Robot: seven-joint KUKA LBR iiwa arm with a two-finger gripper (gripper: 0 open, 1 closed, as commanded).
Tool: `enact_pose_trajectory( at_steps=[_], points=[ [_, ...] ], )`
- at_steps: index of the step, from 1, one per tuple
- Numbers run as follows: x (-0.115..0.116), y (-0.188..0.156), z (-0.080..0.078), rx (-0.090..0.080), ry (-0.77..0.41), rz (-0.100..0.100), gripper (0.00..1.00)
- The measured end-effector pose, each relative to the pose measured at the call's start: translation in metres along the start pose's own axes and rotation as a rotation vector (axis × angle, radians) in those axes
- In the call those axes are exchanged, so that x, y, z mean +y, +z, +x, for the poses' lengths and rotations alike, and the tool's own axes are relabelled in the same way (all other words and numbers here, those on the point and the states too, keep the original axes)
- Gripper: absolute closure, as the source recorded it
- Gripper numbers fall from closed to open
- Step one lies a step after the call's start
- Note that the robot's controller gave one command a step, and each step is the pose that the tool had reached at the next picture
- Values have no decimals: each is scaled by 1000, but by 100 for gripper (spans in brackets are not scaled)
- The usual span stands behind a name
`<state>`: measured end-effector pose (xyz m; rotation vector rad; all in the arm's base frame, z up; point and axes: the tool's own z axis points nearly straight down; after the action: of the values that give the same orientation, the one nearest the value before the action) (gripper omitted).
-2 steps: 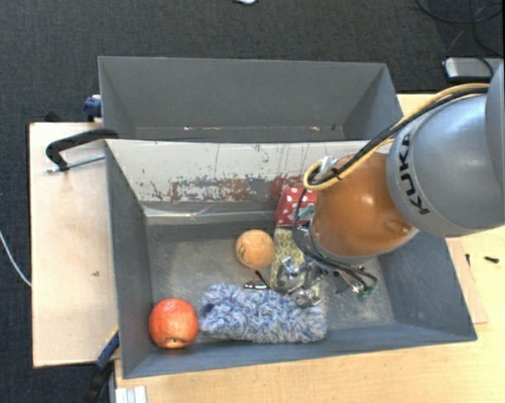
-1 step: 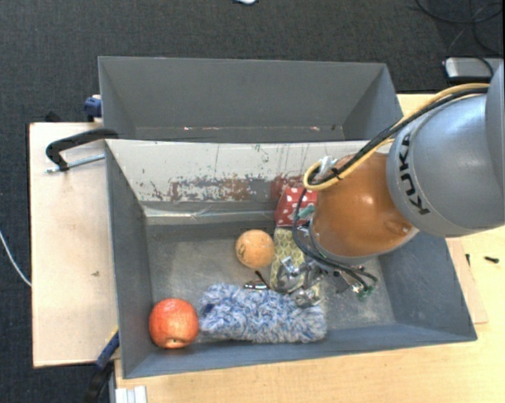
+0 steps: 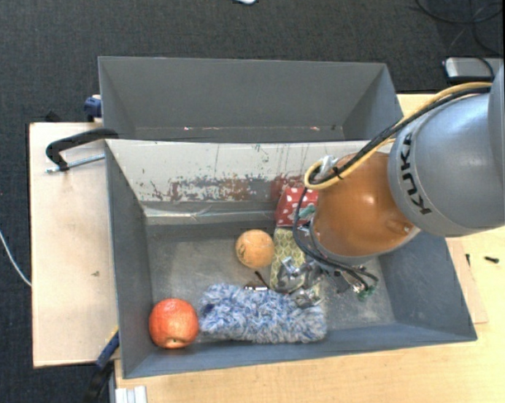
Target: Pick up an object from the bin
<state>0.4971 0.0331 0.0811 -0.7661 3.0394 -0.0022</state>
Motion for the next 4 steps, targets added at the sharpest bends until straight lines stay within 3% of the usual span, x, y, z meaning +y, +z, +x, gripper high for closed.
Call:
enact_pose_trajectory(
  at_steps=[4],
  points=[
    [1,-57,-1,-2,0,-1,100]
  ],
)
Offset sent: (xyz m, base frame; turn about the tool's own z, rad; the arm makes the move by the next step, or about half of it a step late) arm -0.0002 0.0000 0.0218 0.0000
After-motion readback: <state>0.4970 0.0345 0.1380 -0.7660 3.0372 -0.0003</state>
